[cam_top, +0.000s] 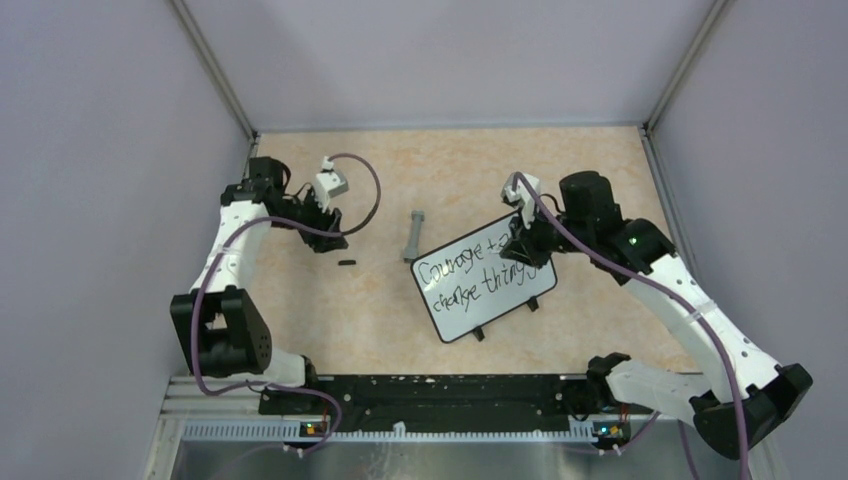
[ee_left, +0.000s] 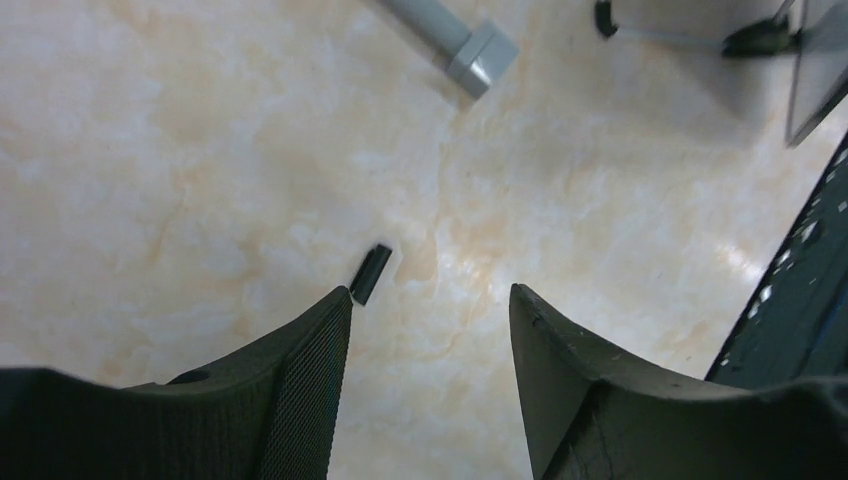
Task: Write a sentence on the whiteboard
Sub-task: Pick up the pen cap from the center of the board.
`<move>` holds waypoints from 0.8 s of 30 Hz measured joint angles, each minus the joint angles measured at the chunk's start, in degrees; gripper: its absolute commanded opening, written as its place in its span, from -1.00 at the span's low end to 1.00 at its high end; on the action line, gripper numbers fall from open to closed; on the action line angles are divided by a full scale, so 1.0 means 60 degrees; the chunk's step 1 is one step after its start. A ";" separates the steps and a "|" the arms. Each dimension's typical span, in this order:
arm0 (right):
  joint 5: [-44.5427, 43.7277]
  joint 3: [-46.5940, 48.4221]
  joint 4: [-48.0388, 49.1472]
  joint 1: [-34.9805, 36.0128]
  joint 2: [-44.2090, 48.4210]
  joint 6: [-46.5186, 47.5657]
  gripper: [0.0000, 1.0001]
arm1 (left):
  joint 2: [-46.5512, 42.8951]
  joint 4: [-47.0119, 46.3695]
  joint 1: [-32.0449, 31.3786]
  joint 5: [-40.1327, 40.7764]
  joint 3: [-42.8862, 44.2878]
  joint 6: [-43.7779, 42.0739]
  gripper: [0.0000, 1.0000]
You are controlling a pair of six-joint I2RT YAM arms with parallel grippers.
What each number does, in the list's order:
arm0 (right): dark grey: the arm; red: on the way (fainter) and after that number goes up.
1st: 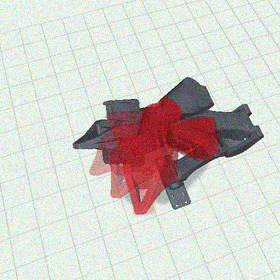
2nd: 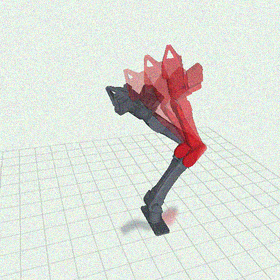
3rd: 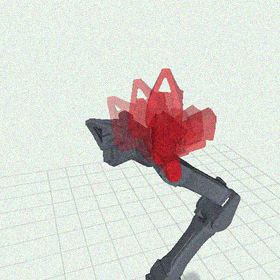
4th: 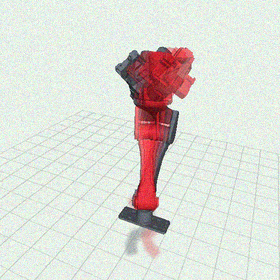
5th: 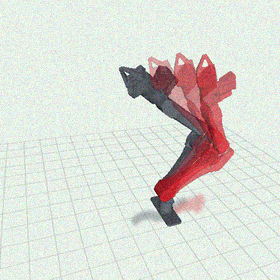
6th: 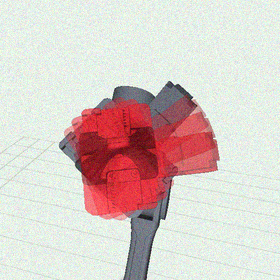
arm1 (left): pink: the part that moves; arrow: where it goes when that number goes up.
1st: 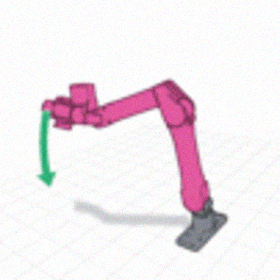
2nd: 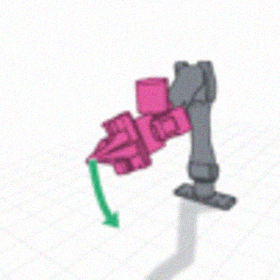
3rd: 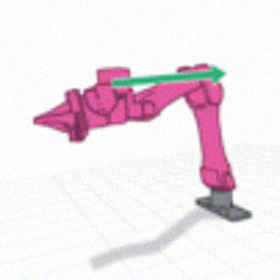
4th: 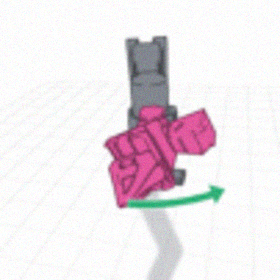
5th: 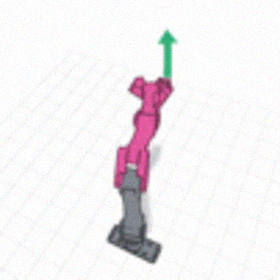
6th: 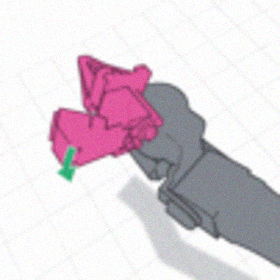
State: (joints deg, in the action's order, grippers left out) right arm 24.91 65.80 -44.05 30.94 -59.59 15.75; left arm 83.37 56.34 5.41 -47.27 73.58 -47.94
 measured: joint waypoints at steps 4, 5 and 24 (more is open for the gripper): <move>0.0466 0.0262 0.0069 -0.0073 -0.0321 -0.0244 -1.00 | 0.0168 -0.0036 0.0084 0.0798 -0.0754 -0.1443 0.22; 0.0590 0.0317 0.0084 -0.0127 -0.0361 -0.0313 -1.00 | 0.0273 -0.0058 0.0095 0.0907 -0.0831 -0.1792 0.21; 0.1978 0.0736 0.0430 -0.1002 -0.0747 -0.1140 -1.00 | 0.2889 -0.1330 0.0233 0.1537 -0.1472 -0.5748 0.07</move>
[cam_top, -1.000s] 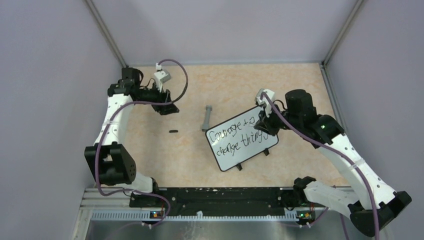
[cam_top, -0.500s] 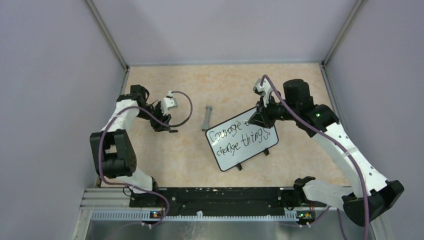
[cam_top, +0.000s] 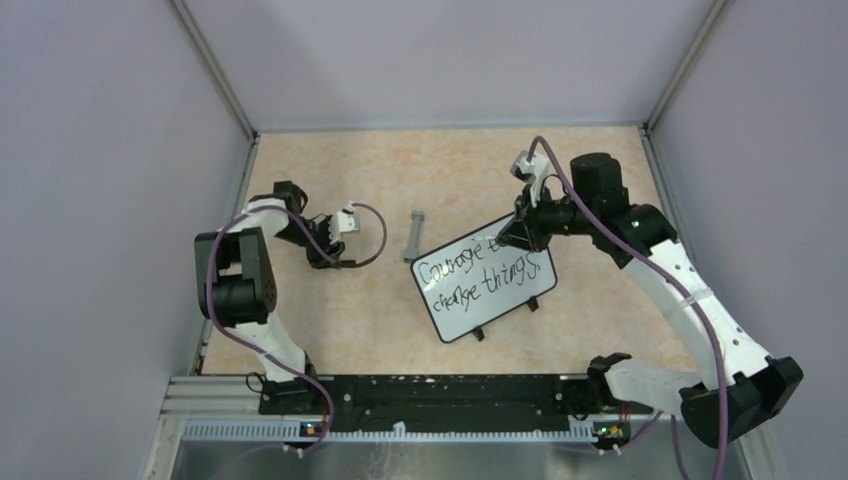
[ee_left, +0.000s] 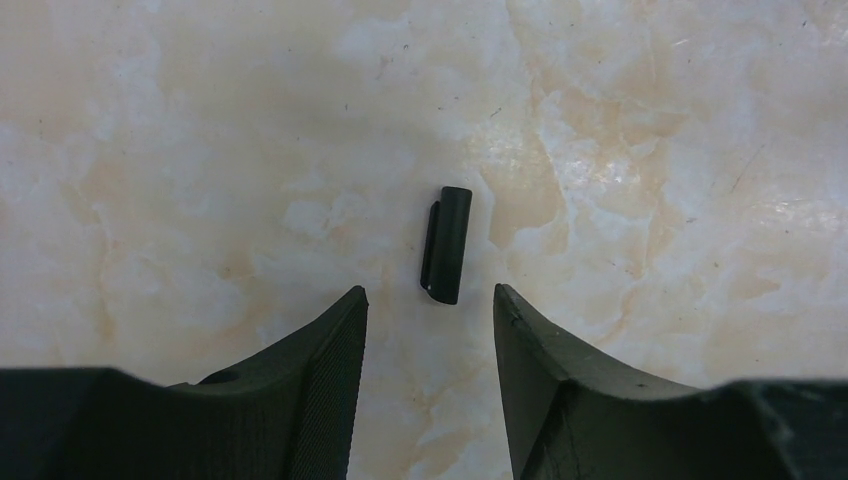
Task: Write a sentence on the whiteboard
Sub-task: Pick up the pen cap from the center of the board.
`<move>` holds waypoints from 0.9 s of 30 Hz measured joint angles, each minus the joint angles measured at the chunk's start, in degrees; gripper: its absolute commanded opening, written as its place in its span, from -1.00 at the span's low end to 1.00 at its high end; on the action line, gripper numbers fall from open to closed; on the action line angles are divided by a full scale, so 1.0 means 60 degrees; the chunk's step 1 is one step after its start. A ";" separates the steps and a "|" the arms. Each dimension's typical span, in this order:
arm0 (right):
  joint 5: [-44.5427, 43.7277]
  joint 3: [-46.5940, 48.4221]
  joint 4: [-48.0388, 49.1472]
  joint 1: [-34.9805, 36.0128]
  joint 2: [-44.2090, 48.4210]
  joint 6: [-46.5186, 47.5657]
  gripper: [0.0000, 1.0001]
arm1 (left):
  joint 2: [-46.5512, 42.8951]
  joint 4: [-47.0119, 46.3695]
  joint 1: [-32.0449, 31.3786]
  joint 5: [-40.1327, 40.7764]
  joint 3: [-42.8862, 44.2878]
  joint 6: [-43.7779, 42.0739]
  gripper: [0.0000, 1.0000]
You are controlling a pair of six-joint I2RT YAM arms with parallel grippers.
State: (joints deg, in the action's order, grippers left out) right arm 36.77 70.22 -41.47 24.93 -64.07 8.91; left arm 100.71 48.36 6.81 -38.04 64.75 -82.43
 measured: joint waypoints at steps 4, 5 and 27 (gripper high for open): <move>0.0076 0.0000 0.0022 0.0000 -0.0131 -0.0029 -1.00 | 0.0437 -0.0215 0.0000 0.0007 -0.0029 -0.0189 0.00; 0.0084 0.0000 0.0025 0.0000 -0.0153 -0.0029 -1.00 | 0.0499 -0.0237 0.0000 0.0004 -0.0044 -0.0222 -0.01; -0.0044 0.0142 0.0266 -0.0018 -0.0375 -0.0036 -1.00 | 0.0484 0.0361 -0.0306 -0.0743 -0.0040 0.0142 -1.00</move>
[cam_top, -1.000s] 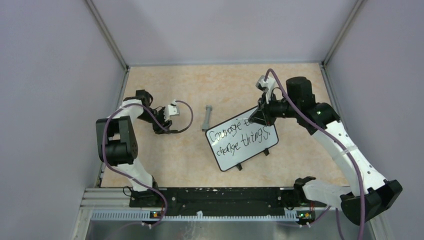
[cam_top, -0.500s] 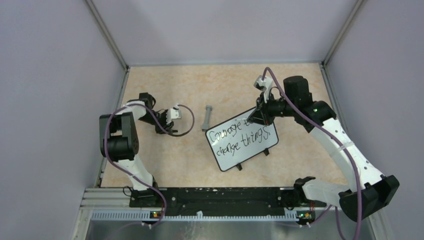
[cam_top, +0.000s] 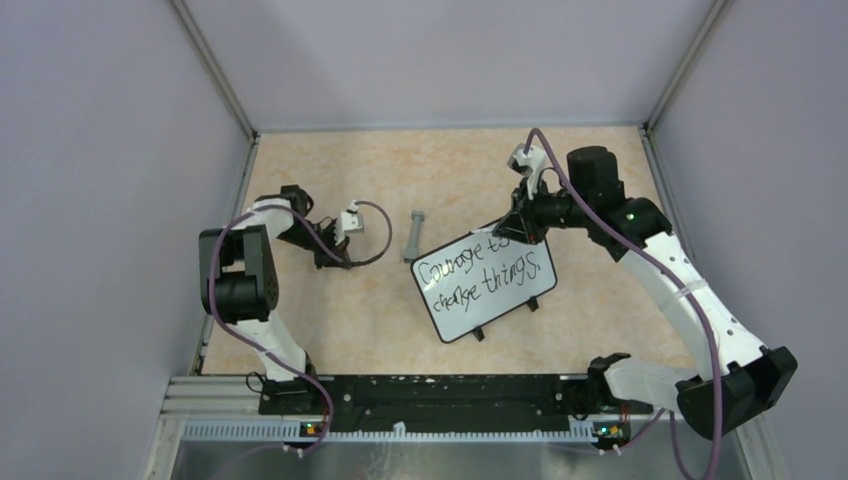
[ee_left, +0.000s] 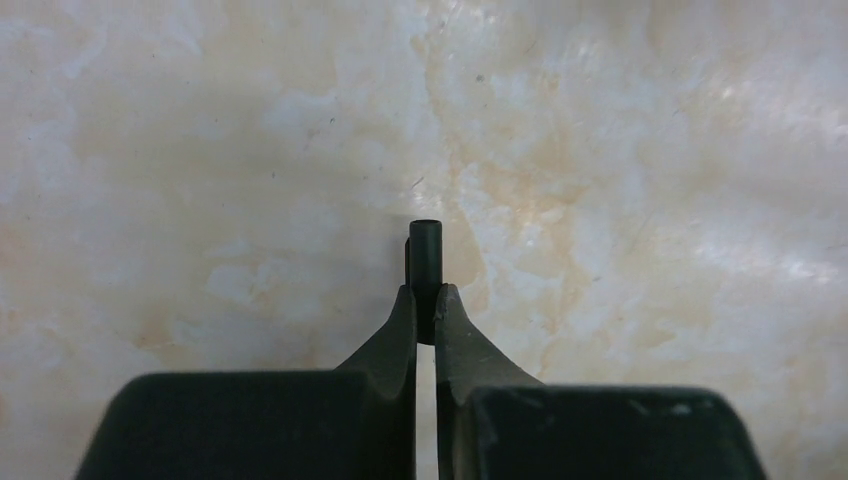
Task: Write a sentence on the whiteboard
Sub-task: Pick up the pen cap from the center of the board, then insert the whiteboard marker without the cap into the pen cap.
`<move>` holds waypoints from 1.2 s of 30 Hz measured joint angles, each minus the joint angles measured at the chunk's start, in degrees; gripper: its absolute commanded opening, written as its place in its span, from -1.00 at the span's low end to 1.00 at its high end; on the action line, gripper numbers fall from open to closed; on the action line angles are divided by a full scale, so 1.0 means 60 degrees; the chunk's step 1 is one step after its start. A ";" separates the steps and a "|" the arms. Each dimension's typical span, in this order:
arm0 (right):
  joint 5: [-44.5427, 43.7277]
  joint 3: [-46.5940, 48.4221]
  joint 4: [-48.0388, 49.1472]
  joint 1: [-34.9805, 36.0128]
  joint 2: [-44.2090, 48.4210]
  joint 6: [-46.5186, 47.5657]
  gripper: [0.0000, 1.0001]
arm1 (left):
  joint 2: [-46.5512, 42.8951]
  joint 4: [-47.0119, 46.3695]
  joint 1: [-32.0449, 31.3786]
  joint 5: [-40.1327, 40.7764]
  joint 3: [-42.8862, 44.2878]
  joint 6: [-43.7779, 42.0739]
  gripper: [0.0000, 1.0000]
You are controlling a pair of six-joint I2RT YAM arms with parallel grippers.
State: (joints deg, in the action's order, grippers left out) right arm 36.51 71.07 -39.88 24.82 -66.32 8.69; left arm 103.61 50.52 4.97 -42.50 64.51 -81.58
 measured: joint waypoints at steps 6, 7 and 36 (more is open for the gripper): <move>0.0004 0.0499 0.0324 -0.0004 -0.0226 -0.0368 -1.00 | -0.1031 0.0674 -0.0018 -0.0980 0.0586 0.2055 -1.00; 0.0018 0.0579 0.0423 -0.0007 -0.0237 -0.0481 -1.00 | -0.1235 0.0732 -0.0026 -0.1122 0.0900 0.2484 -1.00; 0.3792 0.0084 0.2936 -0.0058 -0.0357 -0.3803 -1.00 | -0.5617 -0.0193 -0.4674 -0.2186 0.2477 0.7144 -1.00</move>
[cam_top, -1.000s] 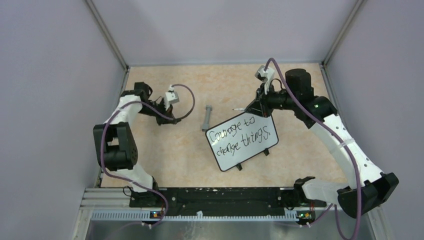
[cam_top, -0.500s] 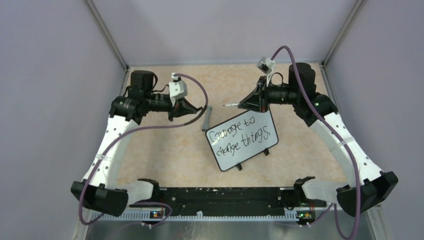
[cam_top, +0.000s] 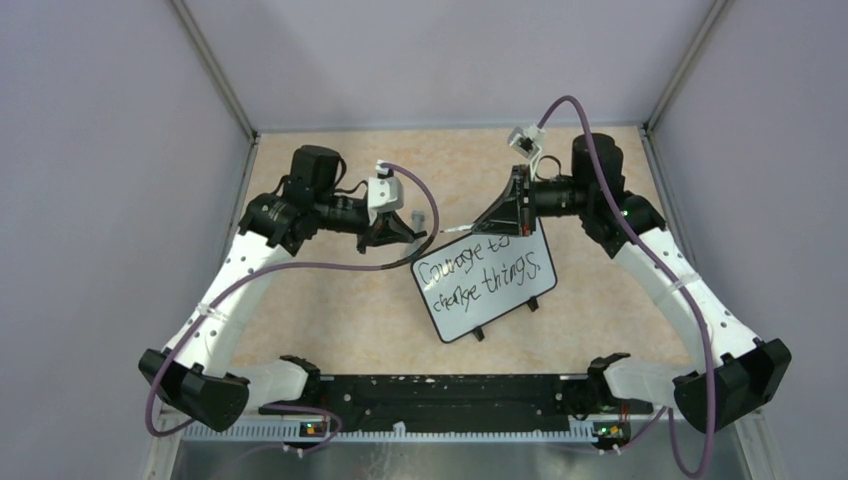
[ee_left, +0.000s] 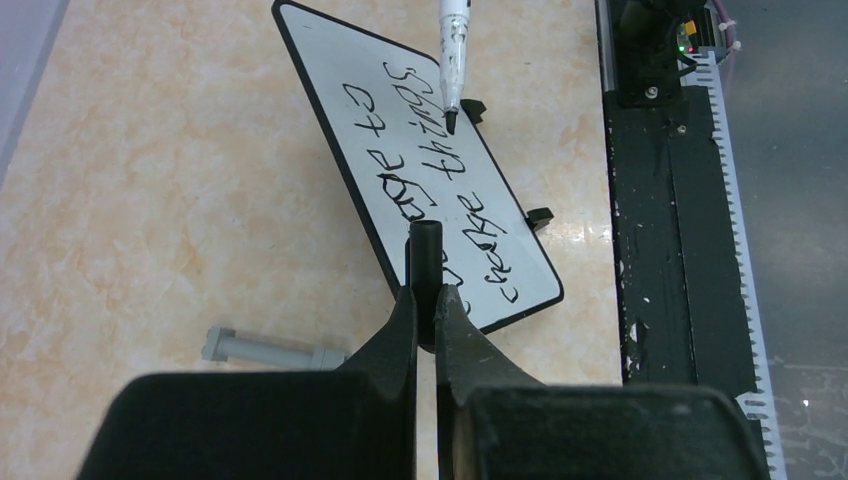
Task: Write a sentence on the whiteboard
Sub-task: Insert the whiteboard marker without the cap into the pen cap.
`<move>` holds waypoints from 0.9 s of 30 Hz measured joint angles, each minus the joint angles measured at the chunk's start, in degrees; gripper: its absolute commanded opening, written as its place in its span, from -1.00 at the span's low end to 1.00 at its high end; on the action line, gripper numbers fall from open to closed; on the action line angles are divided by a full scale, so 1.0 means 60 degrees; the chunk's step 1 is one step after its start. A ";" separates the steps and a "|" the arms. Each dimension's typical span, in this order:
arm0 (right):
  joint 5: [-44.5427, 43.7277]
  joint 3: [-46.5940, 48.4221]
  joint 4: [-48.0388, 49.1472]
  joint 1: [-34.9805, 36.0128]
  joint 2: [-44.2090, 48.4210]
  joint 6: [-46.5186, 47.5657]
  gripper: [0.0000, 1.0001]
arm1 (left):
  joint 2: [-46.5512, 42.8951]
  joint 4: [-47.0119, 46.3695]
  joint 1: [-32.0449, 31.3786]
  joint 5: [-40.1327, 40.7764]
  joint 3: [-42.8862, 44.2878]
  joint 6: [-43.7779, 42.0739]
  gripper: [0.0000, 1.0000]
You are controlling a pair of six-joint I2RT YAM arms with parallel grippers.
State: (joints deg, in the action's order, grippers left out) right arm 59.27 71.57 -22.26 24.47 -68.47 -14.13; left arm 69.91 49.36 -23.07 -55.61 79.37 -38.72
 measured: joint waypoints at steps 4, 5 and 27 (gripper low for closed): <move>0.0076 -0.0146 0.0080 0.0000 -0.0004 -0.0131 -1.00 | 0.0004 -0.0029 -0.0408 0.0313 0.0000 0.0164 -1.00; 0.0076 -0.0182 0.0080 0.0000 -0.0004 -0.0160 -1.00 | 0.0004 -0.0033 -0.0521 0.0404 0.0000 0.0200 -1.00; -0.0484 -0.0244 -0.0922 0.0248 -0.0047 0.0798 -1.00 | 0.0208 -0.0426 -0.1297 0.1188 -0.0007 0.1045 -1.00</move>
State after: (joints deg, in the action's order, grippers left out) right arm 56.36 70.11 -27.79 25.96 -68.75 -9.34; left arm 71.16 46.81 -30.85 -48.49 79.33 -32.45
